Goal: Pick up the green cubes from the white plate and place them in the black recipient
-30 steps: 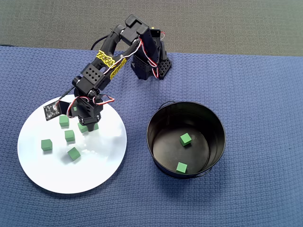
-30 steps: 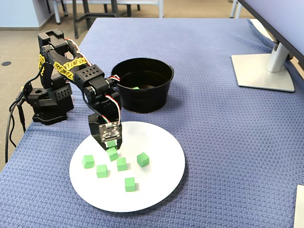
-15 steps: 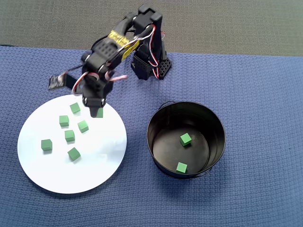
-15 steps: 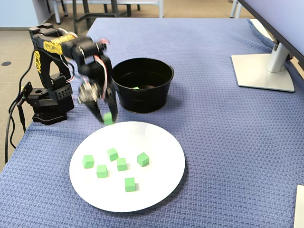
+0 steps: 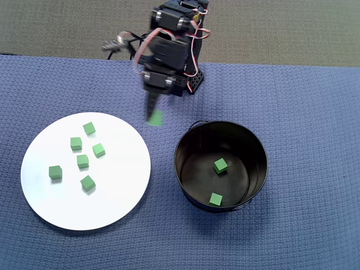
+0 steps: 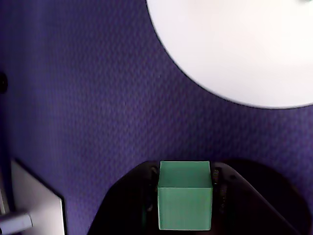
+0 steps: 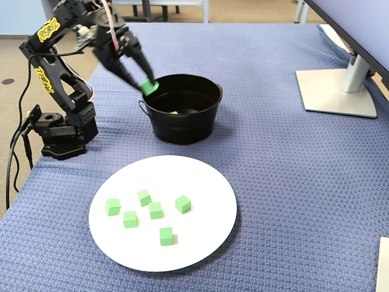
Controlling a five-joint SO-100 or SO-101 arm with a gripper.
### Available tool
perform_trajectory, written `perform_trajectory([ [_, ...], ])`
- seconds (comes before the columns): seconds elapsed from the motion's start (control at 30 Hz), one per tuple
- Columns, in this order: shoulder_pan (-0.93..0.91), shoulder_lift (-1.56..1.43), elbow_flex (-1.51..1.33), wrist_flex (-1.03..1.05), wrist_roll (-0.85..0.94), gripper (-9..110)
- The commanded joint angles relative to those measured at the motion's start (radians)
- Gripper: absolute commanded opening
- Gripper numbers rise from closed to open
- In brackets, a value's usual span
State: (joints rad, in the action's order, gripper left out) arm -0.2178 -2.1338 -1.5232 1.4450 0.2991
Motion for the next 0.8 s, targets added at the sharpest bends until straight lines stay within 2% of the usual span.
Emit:
perform_trajectory([
  [0.0, 0.224, 0.005, -0.095, -0.106, -0.12, 0],
  [0.17, 0.402, 0.104, -0.293, -0.318, -0.186, 0],
  [0.3, 0.466, 0.178, -0.339, -0.387, -0.21, 0],
  [0.33, 0.476, 0.183, -0.339, -0.387, -0.207, 3],
  [0.43, 0.494, 0.167, -0.325, -0.359, -0.173, 33],
  [0.5, 0.495, 0.149, -0.308, -0.345, -0.16, 37],
  [0.63, 0.446, 0.103, -0.261, -0.324, -0.146, 35],
  [0.77, 0.261, 0.081, -0.133, -0.206, -0.067, 28],
])
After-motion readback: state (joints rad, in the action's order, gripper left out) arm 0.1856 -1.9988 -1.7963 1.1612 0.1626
